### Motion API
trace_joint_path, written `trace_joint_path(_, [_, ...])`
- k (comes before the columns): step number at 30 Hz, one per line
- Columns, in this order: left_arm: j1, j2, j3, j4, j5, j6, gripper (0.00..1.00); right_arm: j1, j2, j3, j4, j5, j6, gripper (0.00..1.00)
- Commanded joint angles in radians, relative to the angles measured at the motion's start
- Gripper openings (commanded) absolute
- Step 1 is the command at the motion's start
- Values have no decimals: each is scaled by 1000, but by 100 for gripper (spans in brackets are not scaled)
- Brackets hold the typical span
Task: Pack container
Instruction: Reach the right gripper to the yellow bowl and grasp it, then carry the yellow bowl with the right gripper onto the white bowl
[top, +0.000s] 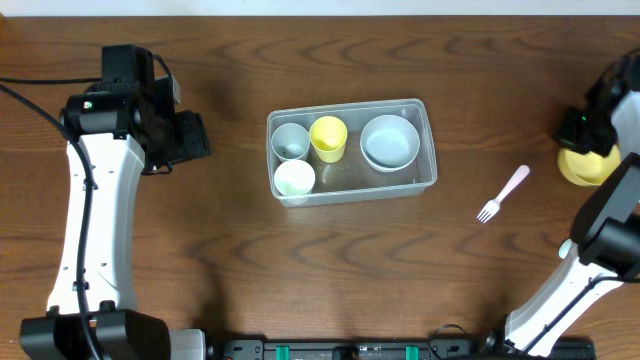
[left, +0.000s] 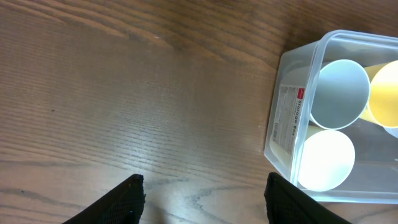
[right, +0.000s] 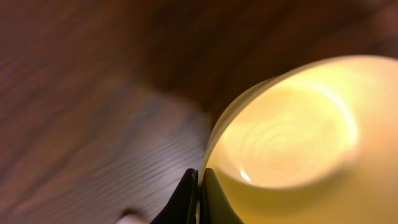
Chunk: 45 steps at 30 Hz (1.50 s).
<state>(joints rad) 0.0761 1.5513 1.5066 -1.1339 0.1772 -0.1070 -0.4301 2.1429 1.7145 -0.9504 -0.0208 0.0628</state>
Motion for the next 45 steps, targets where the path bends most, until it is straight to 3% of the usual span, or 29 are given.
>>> trace_joint_path(1, [3, 7, -2, -5, -2, 9, 63, 105, -150, 81, -38, -79, -43, 1])
trace_joint_path(10, [3, 7, -2, -12, -2, 9, 63, 507, -416, 157, -128, -50, -158, 1])
trace_joint_path(18, [3, 7, -2, -13, -2, 9, 63, 836, -375, 125, -153, 84, -103, 1])
trace_joint_path(26, [3, 7, -2, -16, -2, 9, 63, 924, -245, 65, -165, 76, -52, 1])
trace_joint_path(37, [3, 7, -2, -16, -2, 9, 63, 928, -122, 51, -168, 76, -53, 2])
trace_joint_path(38, [3, 7, -2, -16, -2, 9, 64, 927, -121, 51, -167, 76, -53, 5])
trace_joint_path(39, [3, 7, -2, -16, -2, 9, 64, 927, -121, 51, -166, 76, -53, 17])
trace_joint_path(44, [3, 7, -2, -16, -2, 9, 64, 927, -121, 51, -166, 76, -58, 50])
trace_joint_path(45, [3, 7, -2, -16, -2, 9, 63, 927, -121, 51, -165, 76, -57, 50])
